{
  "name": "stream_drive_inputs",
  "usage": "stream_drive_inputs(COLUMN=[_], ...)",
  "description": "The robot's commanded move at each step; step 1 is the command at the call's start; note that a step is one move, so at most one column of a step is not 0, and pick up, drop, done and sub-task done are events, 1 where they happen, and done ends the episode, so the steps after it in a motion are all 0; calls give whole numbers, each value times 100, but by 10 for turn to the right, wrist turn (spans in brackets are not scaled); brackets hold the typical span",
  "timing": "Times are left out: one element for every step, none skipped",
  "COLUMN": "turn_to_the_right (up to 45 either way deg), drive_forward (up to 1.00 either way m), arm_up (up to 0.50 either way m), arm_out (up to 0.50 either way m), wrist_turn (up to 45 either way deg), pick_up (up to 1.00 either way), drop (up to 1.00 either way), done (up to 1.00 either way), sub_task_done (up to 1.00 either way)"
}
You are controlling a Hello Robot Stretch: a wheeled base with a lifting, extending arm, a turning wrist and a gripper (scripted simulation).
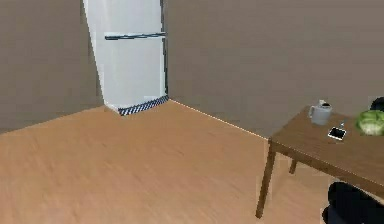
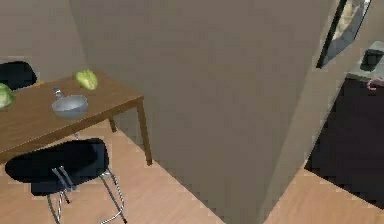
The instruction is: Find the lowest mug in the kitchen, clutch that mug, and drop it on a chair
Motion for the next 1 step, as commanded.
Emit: stream_drive_inputs(turn_to_the_right=[0], drive_forward=[65], arm_up=[0], arm_out=[0], wrist_turn=[0], pick_up=[0], drop=[0], done=[0], sub_task_done=[0])
